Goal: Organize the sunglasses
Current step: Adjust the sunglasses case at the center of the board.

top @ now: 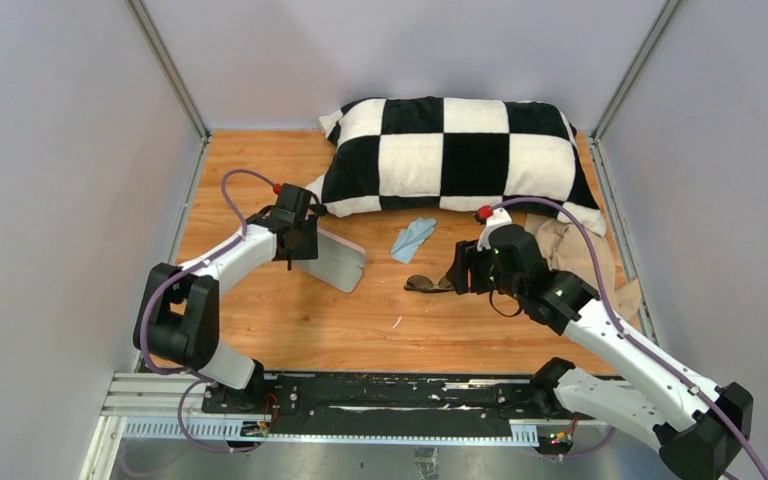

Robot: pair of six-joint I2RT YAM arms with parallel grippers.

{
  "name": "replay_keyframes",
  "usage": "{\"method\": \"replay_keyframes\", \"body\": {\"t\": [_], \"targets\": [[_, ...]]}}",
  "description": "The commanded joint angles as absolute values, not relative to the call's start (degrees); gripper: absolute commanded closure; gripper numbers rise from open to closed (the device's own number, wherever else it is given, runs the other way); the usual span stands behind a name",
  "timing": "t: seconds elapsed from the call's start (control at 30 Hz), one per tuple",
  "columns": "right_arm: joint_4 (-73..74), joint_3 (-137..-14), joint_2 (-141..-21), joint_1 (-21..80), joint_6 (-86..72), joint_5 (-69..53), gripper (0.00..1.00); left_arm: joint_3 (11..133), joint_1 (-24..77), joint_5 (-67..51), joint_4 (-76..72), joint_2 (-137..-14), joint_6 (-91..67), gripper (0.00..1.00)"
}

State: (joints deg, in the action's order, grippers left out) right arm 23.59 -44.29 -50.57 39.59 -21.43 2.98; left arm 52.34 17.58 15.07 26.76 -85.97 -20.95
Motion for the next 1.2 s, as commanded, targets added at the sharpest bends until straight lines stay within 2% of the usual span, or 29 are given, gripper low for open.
{"method": "replay_keyframes", "body": {"t": [0.0,0.27,0.63,0.73,0.87,0.97,1.17], "targets": [[24.6,-42.86,-48.87,38.85,-22.53,3.01,0.4,53.31,15.52,8.85,25.93,-86.97,-16.43,0.38],[25.66,-40.72,-45.33,38.93,-24.11,3.67,0.4,52.17,13.29,8.03,21.75,-89.82,-16.0,0.4],[26.57,-38.68,-42.07,38.88,-26.22,4.33,0.4,52.25,13.1,8.65,19.53,-94.31,-15.99,0.5],[26.91,-38.72,-42.08,38.92,-26.42,4.67,0.4,52.85,13.1,8.78,19.55,-96.43,-16.47,0.58],[27.12,-38.75,-42.1,38.86,-27.16,4.72,0.39,52.64,13.1,8.68,18.97,-97.19,-17.61,0.84],[27.24,-38.48,-41.65,38.88,-27.4,4.59,0.4,51.72,13.1,10.57,19.14,-96.14,-19.05,0.99],[27.33,-38.07,-41.4,38.88,-27.84,5.77,0.4,46.89,13.1,16.03,18.85,-89.52,-23.27,1.0]]}}
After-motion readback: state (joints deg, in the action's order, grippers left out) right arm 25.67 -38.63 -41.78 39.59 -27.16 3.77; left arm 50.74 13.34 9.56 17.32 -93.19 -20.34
